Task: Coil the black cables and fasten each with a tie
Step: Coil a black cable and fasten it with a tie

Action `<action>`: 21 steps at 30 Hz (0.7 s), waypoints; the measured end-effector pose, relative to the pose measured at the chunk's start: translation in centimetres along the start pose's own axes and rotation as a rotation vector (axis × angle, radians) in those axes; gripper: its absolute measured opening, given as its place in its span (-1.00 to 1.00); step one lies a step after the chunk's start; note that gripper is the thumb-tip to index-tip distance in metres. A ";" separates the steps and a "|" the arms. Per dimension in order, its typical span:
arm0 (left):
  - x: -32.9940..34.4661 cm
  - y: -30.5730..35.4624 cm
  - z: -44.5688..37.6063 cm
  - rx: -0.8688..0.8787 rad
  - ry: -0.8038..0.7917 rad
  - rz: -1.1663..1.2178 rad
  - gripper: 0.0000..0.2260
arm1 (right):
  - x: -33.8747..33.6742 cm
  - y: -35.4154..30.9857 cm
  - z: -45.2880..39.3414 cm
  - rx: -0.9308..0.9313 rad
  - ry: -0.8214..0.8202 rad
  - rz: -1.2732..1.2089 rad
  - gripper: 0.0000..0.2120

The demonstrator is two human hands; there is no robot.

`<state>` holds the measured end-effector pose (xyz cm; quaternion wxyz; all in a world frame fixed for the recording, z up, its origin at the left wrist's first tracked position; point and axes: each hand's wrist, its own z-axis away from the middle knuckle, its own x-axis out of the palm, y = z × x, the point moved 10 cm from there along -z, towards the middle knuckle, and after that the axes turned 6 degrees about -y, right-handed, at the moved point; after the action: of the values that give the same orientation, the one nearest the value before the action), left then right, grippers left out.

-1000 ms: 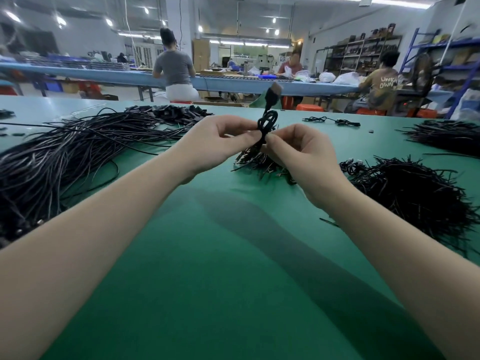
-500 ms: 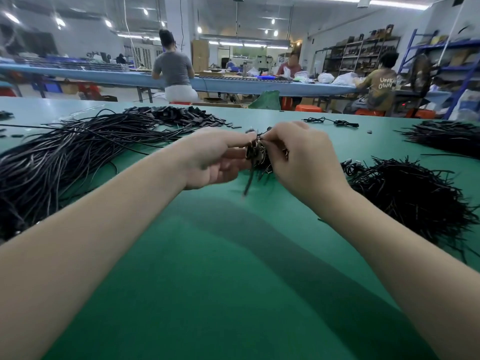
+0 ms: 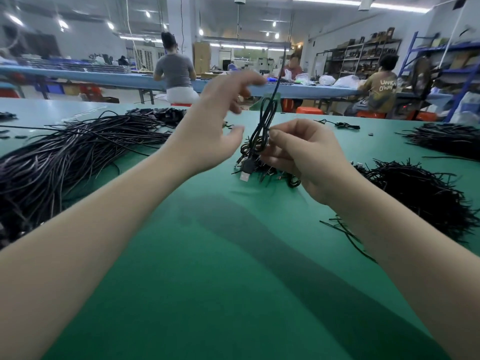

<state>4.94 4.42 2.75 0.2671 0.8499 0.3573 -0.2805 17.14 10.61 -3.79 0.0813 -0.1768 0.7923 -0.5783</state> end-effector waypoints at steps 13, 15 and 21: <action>4.8 -4.4 1.8 -0.492 0.039 0.692 -0.90 | 1.4 -5.4 2.2 -0.541 0.149 1.047 -0.91; 7.5 -4.7 2.8 -0.746 -0.105 1.027 -0.87 | 2.9 -6.6 4.1 -0.830 0.175 1.275 -0.92; 9.2 -3.4 4.4 -1.006 -0.314 1.381 -0.77 | 3.2 -5.6 4.8 -0.963 0.048 1.169 -0.92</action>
<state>6.52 7.78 -7.36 0.7679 0.6089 -0.1978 0.0216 16.85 3.65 0.27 0.2711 0.2685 0.9237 -0.0349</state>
